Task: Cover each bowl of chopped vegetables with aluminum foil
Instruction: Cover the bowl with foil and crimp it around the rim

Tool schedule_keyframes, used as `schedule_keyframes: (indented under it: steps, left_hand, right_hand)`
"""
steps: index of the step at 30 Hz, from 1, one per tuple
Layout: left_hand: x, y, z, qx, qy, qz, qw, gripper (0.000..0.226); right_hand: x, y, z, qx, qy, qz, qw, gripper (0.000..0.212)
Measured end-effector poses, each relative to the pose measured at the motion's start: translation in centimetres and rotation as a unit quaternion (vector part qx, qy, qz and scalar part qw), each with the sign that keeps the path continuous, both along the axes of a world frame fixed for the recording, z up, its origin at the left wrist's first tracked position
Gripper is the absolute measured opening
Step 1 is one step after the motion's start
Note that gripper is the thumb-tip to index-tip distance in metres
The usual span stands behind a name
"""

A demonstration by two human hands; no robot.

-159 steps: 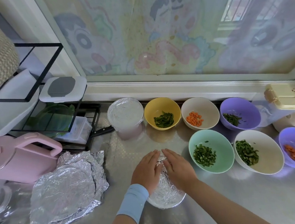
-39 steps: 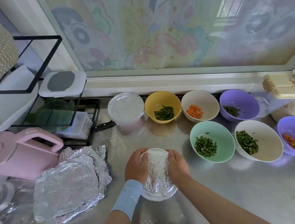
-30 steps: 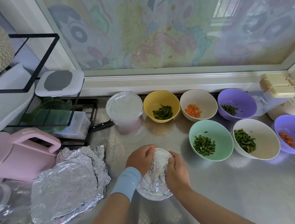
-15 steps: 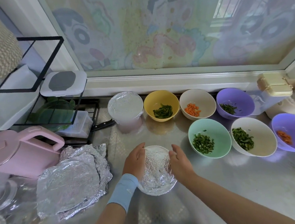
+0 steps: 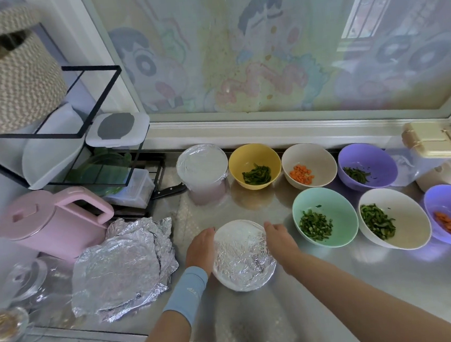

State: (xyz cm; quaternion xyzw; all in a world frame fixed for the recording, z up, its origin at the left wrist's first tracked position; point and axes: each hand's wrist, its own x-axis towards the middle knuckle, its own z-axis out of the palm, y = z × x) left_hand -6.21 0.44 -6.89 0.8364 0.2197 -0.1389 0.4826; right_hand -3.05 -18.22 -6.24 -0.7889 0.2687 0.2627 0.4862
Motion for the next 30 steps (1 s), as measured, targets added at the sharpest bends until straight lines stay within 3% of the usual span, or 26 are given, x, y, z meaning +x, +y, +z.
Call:
schedule_keyframes:
  steps: [4, 7, 10, 13, 17, 21, 26, 30]
  left_hand:
    - [1.0, -0.3, 0.7, 0.015, 0.034, 0.002, 0.999, 0.032]
    - [1.6, 0.1, 1.2, -0.008, 0.050, 0.033, 0.998, 0.035]
    - [3.0, 1.4, 0.9, 0.028, 0.048, 0.020, 0.998, 0.040]
    - [4.4, 2.7, 1.9, 0.051, 0.061, 0.029, 0.996, 0.026]
    - [6.4, 5.2, 2.4, 0.083, 0.029, 0.033, 0.996, 0.047]
    - [8.4, 8.1, 1.7, 0.059, 0.057, 0.078, 0.994, 0.042]
    - [8.8, 9.7, 2.1, 0.041, 0.054, 0.090, 0.994, 0.032]
    - [9.3, 9.1, 2.4, 0.094, 0.049, 0.059, 0.993, 0.044]
  right_hand:
    - [-0.8, 0.0, 0.4, 0.029, 0.057, -0.020, 0.998, 0.050]
    - [0.5, 0.2, 0.6, 0.047, 0.032, -0.026, 0.998, 0.049]
    - [2.3, 0.7, 1.1, 0.069, 0.026, -0.018, 0.997, 0.050]
    - [4.1, 2.4, 1.4, 0.088, 0.029, 0.004, 0.996, 0.049]
    - [6.1, 5.5, 1.2, 0.123, 0.026, 0.006, 0.992, 0.044]
    - [7.2, 8.2, 0.9, 0.148, 0.029, 0.021, 0.988, 0.038]
    - [7.4, 9.9, 0.9, 0.131, 0.023, 0.044, 0.990, 0.026]
    - [7.9, 9.1, 0.9, 0.077, -0.001, 0.041, 0.996, 0.016]
